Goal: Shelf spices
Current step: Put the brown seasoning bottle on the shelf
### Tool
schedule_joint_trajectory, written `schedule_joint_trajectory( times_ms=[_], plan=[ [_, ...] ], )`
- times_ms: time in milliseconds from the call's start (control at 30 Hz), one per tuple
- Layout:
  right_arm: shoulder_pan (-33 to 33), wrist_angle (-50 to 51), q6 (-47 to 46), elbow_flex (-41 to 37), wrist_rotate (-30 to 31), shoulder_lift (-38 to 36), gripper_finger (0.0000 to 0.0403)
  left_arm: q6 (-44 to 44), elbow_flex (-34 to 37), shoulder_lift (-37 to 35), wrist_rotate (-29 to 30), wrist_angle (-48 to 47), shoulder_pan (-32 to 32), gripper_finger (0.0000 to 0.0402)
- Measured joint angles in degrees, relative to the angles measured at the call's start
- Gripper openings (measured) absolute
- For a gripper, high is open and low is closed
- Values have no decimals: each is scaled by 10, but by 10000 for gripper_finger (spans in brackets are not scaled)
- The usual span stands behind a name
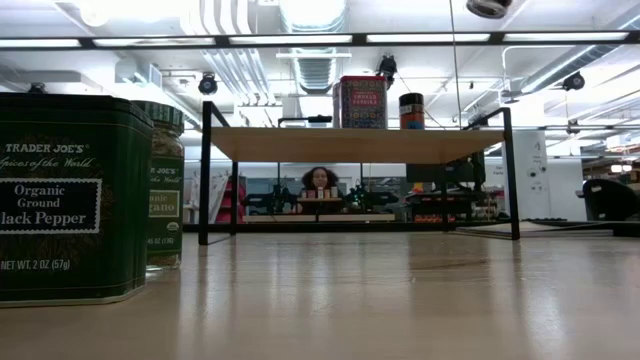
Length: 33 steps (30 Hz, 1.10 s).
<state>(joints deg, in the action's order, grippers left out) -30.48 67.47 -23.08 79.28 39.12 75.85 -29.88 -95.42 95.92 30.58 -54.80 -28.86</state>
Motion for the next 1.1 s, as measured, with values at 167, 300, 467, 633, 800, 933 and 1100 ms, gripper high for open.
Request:
schedule_joint_trajectory(
  times_ms=[167, 300, 467, 633, 800, 933, 1100],
  plan=[
    [43, -2, 59, 0, 0, -9, 177, 9, 0, 0, 4, 11, 0, 230],
    [78, -3, 98, 0, -1, -15, 185, 17, 0, 0, 4, 19, 1, 233],
    [113, -6, 152, 0, -1, -15, 171, 18, 0, 0, 5, 19, 1, 229],
    [149, -9, 186, 0, -2, -15, 180, 18, 0, 0, 5, 21, 1, 220],
    [181, -16, 214, 0, -27, -15, 182, 22, 0, 0, 5, 21, 1, 217],
    [207, -31, 242, 0, -51, -15, 173, 22, 0, 0, 5, 21, 1, 220],
    [245, -45, 259, 0, -96, -15, 184, 22, 0, 0, 4, 21, 1, 226]
  ],
)
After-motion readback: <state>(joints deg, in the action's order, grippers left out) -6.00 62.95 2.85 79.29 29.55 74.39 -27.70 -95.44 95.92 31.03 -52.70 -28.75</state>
